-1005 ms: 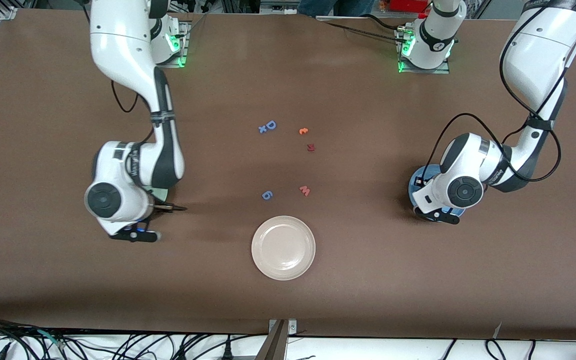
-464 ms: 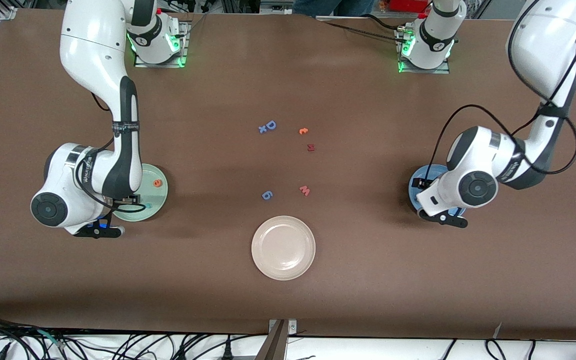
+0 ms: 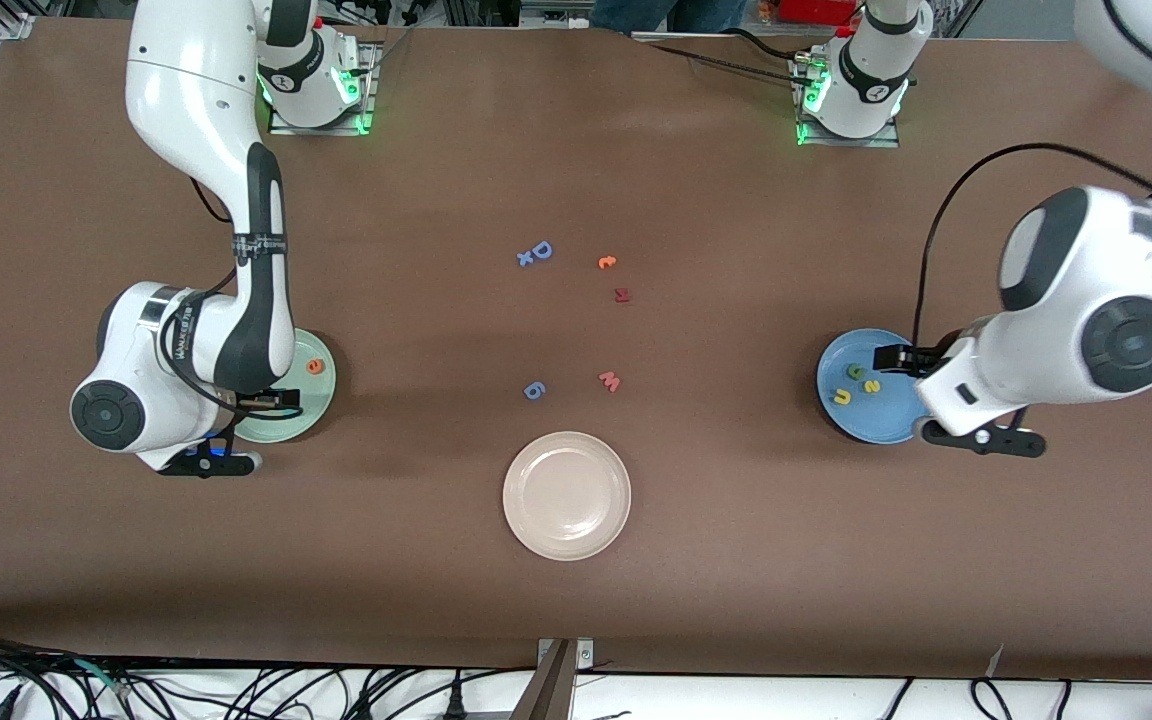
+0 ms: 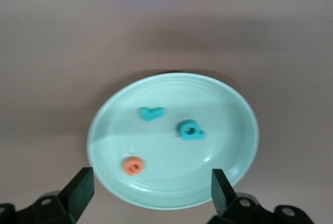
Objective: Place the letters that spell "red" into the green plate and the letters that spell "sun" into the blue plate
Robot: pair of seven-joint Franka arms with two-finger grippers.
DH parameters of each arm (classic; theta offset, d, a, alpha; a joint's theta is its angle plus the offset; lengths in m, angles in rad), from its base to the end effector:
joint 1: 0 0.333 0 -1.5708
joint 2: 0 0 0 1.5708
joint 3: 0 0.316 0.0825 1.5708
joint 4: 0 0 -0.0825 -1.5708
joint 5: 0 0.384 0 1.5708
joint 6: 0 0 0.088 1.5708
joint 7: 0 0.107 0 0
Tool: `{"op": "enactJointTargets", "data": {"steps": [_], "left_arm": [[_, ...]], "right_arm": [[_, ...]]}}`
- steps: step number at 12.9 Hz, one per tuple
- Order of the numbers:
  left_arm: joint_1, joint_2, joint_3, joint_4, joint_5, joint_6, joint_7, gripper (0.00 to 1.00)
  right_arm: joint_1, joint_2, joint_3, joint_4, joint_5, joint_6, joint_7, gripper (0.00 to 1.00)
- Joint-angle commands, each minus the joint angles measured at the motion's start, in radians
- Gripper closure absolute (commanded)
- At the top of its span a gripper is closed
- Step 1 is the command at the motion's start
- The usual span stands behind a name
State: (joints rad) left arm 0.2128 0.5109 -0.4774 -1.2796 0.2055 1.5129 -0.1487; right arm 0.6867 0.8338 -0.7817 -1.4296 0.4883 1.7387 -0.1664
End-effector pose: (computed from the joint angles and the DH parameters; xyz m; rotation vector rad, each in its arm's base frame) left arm 0.6654 -0.0876 0.4646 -3.0976 0.1547 0.3498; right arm 0.6796 0.0807 0.2735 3.0396 0.0169 -0.4420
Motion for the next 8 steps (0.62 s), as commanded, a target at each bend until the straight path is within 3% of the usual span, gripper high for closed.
{"op": "enactJointTargets", "data": {"steps": [1,3,5,6,8], "left_arm": [[0.011,-0.075,0.022,0.060,-0.049,-0.048,0.012,0.00],[-0.001,-0.139,0.081,0.048,-0.049,-0.048,0.012,0.00],[-0.154,-0.222,0.306,0.014,-0.121,-0.042,0.021,0.00],[-0.179,-0.254,0.372,-0.028,-0.186,-0.033,0.026,0.00],[-0.185,-0.357,0.382,-0.175,-0.198,0.051,0.026,0.00]], "right_arm": [[0.017,-0.050,-0.011,-0.003,0.033,-0.064,0.019,0.00],[0.031,-0.064,-0.011,-0.003,0.032,-0.071,0.050,0.00],[0.046,-0.064,-0.011,-0.002,0.032,-0.071,0.082,0.00],[0.068,-0.064,-0.017,-0.002,0.032,-0.071,0.102,0.00],[0.131,-0.064,-0.045,0.000,0.032,-0.068,0.151,0.00]]}}
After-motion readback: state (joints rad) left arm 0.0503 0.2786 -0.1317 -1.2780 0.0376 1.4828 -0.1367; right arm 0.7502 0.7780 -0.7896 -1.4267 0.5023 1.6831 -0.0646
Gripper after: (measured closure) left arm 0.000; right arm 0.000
